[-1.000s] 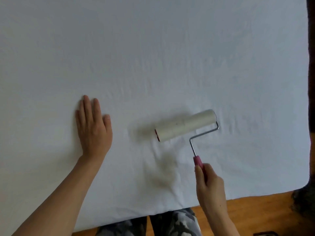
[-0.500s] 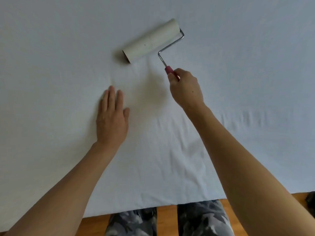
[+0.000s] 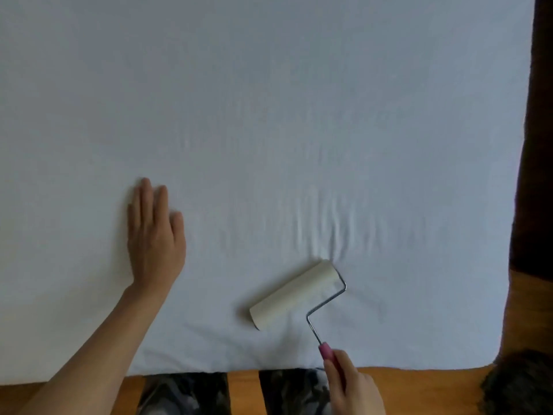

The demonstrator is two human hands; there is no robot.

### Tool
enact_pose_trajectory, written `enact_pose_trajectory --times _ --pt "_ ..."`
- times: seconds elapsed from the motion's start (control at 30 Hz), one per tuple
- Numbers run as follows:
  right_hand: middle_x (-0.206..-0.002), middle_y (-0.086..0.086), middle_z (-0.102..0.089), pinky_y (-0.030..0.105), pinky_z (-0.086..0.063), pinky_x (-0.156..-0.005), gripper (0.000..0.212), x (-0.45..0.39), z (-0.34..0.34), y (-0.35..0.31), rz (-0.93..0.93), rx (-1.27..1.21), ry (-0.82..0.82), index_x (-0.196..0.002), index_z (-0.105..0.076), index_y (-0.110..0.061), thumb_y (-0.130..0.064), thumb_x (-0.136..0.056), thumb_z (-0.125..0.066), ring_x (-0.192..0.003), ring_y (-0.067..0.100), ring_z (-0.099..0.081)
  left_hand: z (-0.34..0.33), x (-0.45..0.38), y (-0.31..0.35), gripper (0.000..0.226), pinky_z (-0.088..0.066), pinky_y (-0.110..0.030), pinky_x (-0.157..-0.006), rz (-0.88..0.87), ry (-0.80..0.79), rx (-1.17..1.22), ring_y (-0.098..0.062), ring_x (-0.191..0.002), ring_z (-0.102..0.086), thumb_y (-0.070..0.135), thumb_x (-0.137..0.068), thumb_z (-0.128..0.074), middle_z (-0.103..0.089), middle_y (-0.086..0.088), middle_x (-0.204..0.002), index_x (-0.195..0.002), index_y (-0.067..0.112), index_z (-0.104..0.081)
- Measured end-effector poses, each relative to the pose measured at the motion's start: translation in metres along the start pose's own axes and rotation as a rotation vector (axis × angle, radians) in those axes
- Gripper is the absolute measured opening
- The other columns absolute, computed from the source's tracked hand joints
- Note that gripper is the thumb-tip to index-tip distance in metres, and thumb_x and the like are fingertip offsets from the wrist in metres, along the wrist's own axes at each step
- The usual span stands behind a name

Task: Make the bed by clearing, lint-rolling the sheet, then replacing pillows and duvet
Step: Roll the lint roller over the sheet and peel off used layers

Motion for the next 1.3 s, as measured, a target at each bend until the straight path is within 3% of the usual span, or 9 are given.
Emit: enact_pose_trajectory --times 0.1,0.23,0.33,0.47,0.57,0.8,0.93,1.13,1.3 --pt "-0.059 -0.010 -0.060 0.014 -0.033 -0.044 0.027 0.001 0.018 0.002 0.143 0.073 0.035 -0.097 -0.043 -0.060 -0.078 -0.080 -0.031 -0.050 0.008 -0.056 -0.011 0.014 0.037 0.044 -0.022 -0.047 -0.117 0.024 -0.028 0.012 -0.040 -0.142 -0.028 0.016 -0.099 -0.035 -0.029 -0.029 -0.152 -0.136 -0.007 -0.045" --pt "-0.058 -0.014 -0.051 0.010 -0.032 -0.042 0.018 -0.021 0.070 -0.027 0.270 -0.029 0.139 -0.097 -0.053 -0.043 -0.053 -0.085 -0.044 -0.042 0.003 -0.043 -0.018 0.002 0.080 0.047 -0.022 -0.047 -0.117 0.021 -0.003 0.030 -0.039 -0.142 -0.027 0.019 -0.098 -0.036 -0.030 -0.028 -0.152 -0.136 -0.006 -0.046" --pt "-0.051 -0.009 -0.040 0.020 -0.027 -0.042 0.028 -0.066 0.114 -0.060 0.312 -0.129 0.222 -0.091 -0.054 -0.032 -0.056 -0.093 -0.039 -0.042 0.009 -0.033 -0.025 -0.026 0.105 0.049 -0.020 -0.046 -0.117 -0.028 0.011 0.030 -0.039 -0.142 -0.027 0.021 -0.098 -0.034 -0.029 -0.028 -0.153 -0.138 -0.005 -0.044" --pt "-0.047 -0.003 -0.040 0.037 -0.034 -0.048 0.039 -0.153 0.166 -0.133 0.337 -0.199 0.339 -0.076 -0.047 -0.024 -0.055 -0.098 -0.038 -0.046 0.018 -0.042 -0.029 -0.057 0.119 0.048 -0.020 -0.045 -0.118 0.003 0.036 -0.001 -0.041 -0.142 -0.026 0.019 -0.099 -0.037 -0.025 -0.027 -0.155 -0.141 -0.004 -0.040" --pt "-0.061 0.001 -0.053 0.036 -0.037 -0.053 0.038 -0.223 0.197 -0.193 0.338 -0.179 0.375 -0.079 -0.046 -0.024 -0.053 -0.099 -0.035 -0.062 0.030 -0.052 -0.038 -0.071 0.124 0.049 -0.020 -0.046 -0.117 -0.039 0.000 -0.045 -0.041 -0.142 -0.026 0.020 -0.100 -0.037 -0.026 -0.027 -0.154 -0.143 -0.004 -0.038" --pt "-0.077 -0.004 -0.057 0.027 -0.033 -0.053 0.027 -0.317 0.233 -0.260 0.268 -0.105 0.306 -0.094 -0.056 -0.019 -0.038 -0.100 -0.038 -0.072 0.017 -0.057 -0.046 -0.081 0.131 0.051 -0.017 -0.049 -0.118 -0.052 0.011 -0.080 -0.041 -0.143 -0.024 0.024 -0.101 -0.034 -0.025 -0.027 -0.154 -0.144 -0.003 -0.036" --pt "-0.075 -0.001 -0.060 0.031 -0.038 -0.061 0.042 -0.290 0.216 -0.207 0.223 -0.141 0.303 -0.092 -0.060 -0.018 -0.052 -0.099 -0.036 -0.071 0.024 -0.056 -0.052 -0.097 0.141 0.051 -0.016 -0.050 -0.118 -0.073 0.024 -0.075 -0.041 -0.144 -0.022 0.025 -0.102 -0.035 -0.023 -0.027 -0.155 -0.145 -0.002 -0.034" --pt "-0.048 -0.003 -0.044 0.032 -0.033 -0.048 0.044 -0.195 0.184 -0.063 0.095 -0.135 0.264 -0.082 -0.054 -0.022 -0.059 -0.095 -0.035 -0.046 0.016 -0.041 -0.057 -0.120 0.150 0.051 -0.014 -0.050 -0.119 -0.047 0.086 -0.045 -0.039 -0.145 -0.020 0.026 -0.103 -0.035 -0.021 -0.025 -0.157 -0.147 0.001 -0.033" --pt "-0.053 -0.011 -0.053 0.023 -0.044 -0.053 0.014 -0.107 0.161 0.058 -0.022 0.017 0.236 -0.085 -0.058 -0.041 -0.031 -0.094 -0.057 -0.046 0.008 -0.046 -0.059 -0.117 0.149 0.050 -0.015 -0.049 -0.119 -0.043 0.139 -0.029 -0.039 -0.145 -0.022 0.027 -0.103 -0.033 -0.024 -0.024 -0.156 -0.147 0.002 -0.035"
Point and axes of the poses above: each hand's wrist, its own x-axis away from the middle knuckle, its own z-axis out of the back of the hand, y = z × x, the point moved 8 cm from there along -x, towards the middle knuckle
